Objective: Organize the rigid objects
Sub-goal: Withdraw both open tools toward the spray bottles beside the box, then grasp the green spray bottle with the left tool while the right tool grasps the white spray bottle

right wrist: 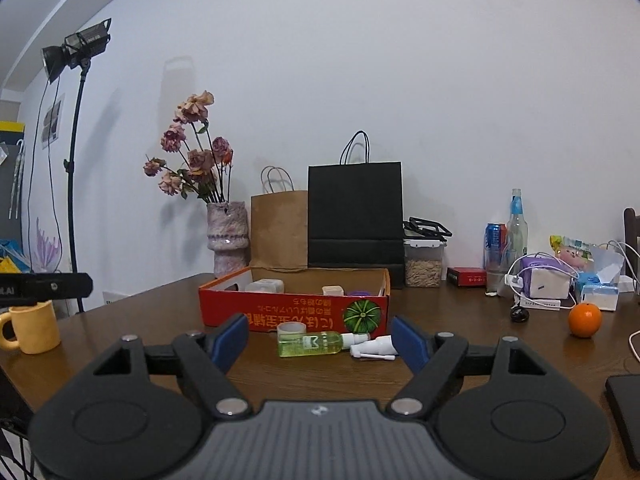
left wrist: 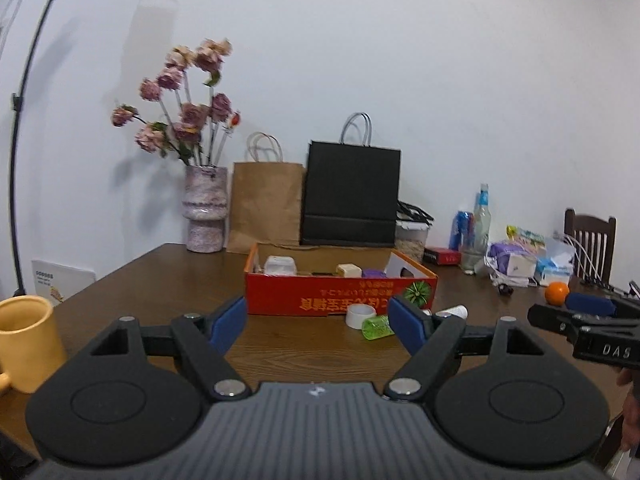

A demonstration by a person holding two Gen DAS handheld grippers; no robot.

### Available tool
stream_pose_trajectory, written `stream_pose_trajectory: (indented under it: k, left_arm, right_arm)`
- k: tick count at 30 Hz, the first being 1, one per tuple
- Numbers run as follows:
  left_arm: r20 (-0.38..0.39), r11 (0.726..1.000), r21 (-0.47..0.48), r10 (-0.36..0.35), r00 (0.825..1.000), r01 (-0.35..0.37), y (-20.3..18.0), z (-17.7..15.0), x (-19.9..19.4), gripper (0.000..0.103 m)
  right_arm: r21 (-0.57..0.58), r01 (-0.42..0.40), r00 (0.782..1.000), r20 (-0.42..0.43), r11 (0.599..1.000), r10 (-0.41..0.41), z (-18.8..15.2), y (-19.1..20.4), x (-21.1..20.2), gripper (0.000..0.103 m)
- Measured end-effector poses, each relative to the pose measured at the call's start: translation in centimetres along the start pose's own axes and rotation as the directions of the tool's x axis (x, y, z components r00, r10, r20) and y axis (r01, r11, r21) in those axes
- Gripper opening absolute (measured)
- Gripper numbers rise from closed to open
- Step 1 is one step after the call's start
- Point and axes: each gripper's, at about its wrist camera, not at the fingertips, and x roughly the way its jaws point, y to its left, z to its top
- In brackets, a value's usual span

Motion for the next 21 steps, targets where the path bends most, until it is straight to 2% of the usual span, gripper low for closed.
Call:
stream_pose_trajectory:
  k: [2,4,6,7,8,11,13,15,16,17,21]
  left_arm:
    - [-0.018,0.999,0.032,-0.019,1.000,0.020,-0.6,0.2,2.0,0.079]
    - [-0.039,0.993,0.083,-0.085,0.996,0.088,-1.6,0.6,5.0,0.079]
    - [-0.096,0.973,0.128,-0.183,0.979,0.194,-2.6,0.6,8.2,0.079]
    - [-0.132,0.963,0.135,-0.218,0.967,0.235,-3.1,0.6,10.1,0.074]
    - [-0.165,0.960,0.141,-0.219,0.962,0.243,-3.7,0.5,12.0,0.068]
    - [-0.202,0.941,0.189,-0.243,0.949,0.282,-5.4,0.8,17.1,0.064]
    - [-0.244,0.910,0.227,-0.291,0.925,0.346,-6.6,1.0,20.0,0.064]
    - [-0.299,0.879,0.280,-0.301,0.906,0.385,-8.1,0.9,23.0,0.063]
    - [-0.331,0.869,0.292,-0.301,0.895,0.400,-8.7,0.7,24.3,0.058]
    - [-0.361,0.863,0.295,-0.298,0.884,0.411,-9.1,0.5,25.7,0.053]
    - [-0.464,0.850,0.273,-0.295,0.835,0.452,-9.6,-0.8,30.0,0.047]
  right_arm:
    - [-0.026,0.014,1.000,-0.028,1.000,-0.014,0.3,-1.0,1.5,0.078]
    - [-0.066,0.016,0.998,-0.067,0.998,-0.021,0.9,-2.1,3.7,0.078]
    - [-0.128,-0.004,0.991,-0.136,0.992,-0.014,1.5,-3.1,6.5,0.078]
    - [-0.160,-0.007,0.986,-0.167,0.987,-0.020,1.9,-3.5,8.0,0.078]
    - [-0.197,-0.020,0.980,-0.196,0.980,-0.020,2.1,-3.9,9.6,0.078]
    - [-0.257,-0.093,0.962,-0.271,0.962,0.020,2.4,-5.3,14.1,0.078]
    - [-0.295,-0.138,0.942,-0.334,0.945,0.033,2.4,-6.1,17.5,0.076]
    - [-0.312,-0.179,0.925,-0.376,0.933,0.052,2.4,-6.7,20.1,0.076]
    - [-0.308,-0.199,0.916,-0.396,0.930,0.065,2.4,-7.0,21.3,0.076]
    - [-0.302,-0.221,0.907,-0.412,0.928,0.082,2.4,-7.1,22.5,0.076]
    - [-0.244,-0.284,0.868,-0.476,0.927,0.141,1.9,-7.7,26.2,0.075]
